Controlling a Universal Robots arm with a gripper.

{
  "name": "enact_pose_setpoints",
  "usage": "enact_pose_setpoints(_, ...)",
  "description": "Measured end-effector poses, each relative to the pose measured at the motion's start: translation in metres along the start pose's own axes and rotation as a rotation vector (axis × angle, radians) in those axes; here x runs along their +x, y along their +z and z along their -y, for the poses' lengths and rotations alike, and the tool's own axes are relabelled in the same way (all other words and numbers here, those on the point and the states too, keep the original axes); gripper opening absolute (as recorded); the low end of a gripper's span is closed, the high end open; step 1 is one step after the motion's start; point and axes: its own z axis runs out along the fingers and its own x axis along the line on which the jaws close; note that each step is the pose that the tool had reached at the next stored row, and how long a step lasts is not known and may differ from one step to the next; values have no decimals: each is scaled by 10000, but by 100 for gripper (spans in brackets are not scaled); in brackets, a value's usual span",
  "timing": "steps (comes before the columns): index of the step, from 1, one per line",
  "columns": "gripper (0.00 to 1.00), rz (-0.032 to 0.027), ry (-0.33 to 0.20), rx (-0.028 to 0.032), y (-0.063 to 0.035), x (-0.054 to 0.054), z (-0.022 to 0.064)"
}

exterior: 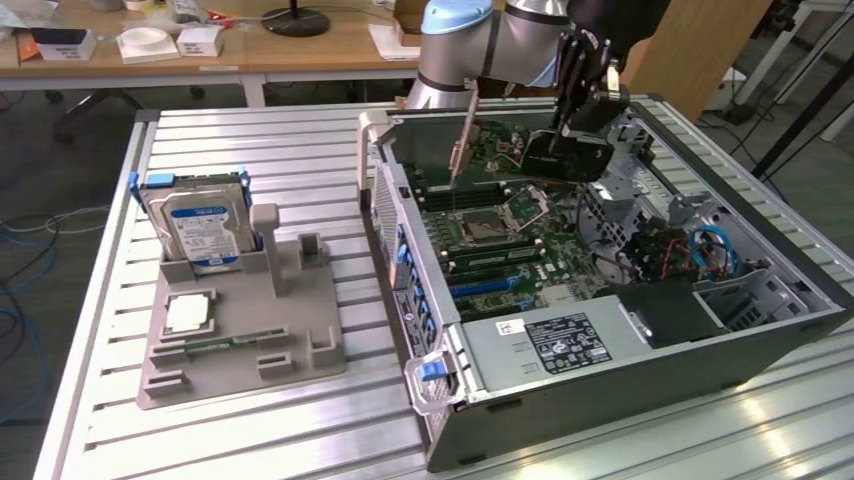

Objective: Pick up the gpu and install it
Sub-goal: 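Insert the gpu into the slot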

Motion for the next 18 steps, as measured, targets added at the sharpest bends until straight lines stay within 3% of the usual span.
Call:
enact_pose_setpoints(14, 26, 2, -7, 0, 6, 0, 0)
enact_pose_setpoints(18, 26, -4, -507, -11, 22, 1, 0)
